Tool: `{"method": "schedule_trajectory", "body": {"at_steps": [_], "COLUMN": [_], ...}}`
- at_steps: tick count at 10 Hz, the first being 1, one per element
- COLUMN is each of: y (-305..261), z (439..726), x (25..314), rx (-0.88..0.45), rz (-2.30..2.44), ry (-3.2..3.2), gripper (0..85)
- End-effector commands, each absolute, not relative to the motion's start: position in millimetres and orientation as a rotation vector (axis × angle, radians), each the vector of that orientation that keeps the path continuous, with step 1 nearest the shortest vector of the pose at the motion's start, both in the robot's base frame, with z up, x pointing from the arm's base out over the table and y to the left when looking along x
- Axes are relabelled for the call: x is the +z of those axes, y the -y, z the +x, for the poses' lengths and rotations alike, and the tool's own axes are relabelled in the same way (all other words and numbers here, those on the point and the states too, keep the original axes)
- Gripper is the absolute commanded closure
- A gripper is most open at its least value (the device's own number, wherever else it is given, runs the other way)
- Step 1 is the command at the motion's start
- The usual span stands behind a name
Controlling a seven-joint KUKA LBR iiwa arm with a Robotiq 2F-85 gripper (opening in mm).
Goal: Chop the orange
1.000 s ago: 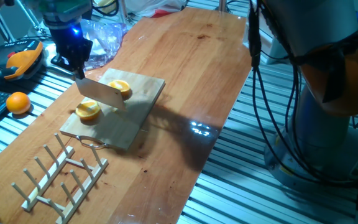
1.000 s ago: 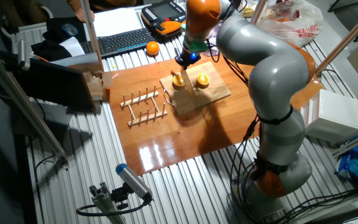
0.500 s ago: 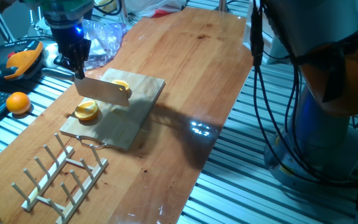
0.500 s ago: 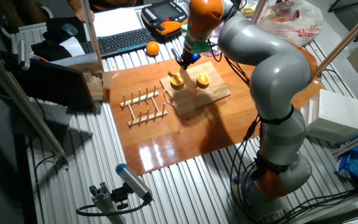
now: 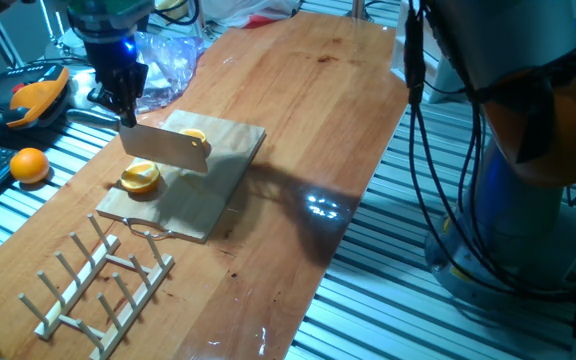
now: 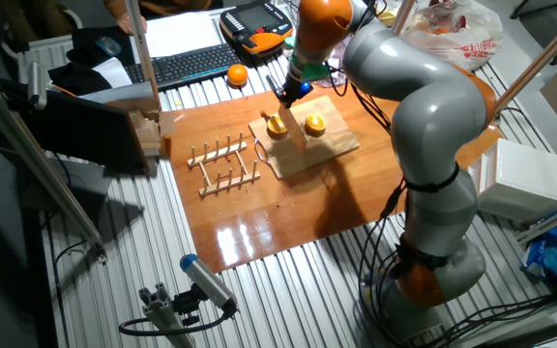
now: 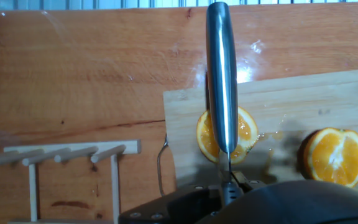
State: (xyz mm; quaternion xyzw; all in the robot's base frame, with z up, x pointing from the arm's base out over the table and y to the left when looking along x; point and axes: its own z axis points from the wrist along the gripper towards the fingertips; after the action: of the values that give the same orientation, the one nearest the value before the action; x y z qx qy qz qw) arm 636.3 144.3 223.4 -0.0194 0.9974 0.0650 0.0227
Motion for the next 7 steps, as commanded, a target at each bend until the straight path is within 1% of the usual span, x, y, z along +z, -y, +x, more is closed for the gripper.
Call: {"method": "schedule_trajectory", "body": {"at_steps": [1,3,5,6,7], "y": [-154,-189,-219,-226,-232], "z": [638,637,629,625,622], "x": [230,248,260,259,252], "rx": [0.206,0.187,0.159,0.166,0.187], "rz": [-0.028,0.032,0.072,0.060,0.034], "ry": [-3.093,-3.115,-3.125,-3.126,-3.117], "gripper": [85.0,85.0,85.0,85.0,85.0]}}
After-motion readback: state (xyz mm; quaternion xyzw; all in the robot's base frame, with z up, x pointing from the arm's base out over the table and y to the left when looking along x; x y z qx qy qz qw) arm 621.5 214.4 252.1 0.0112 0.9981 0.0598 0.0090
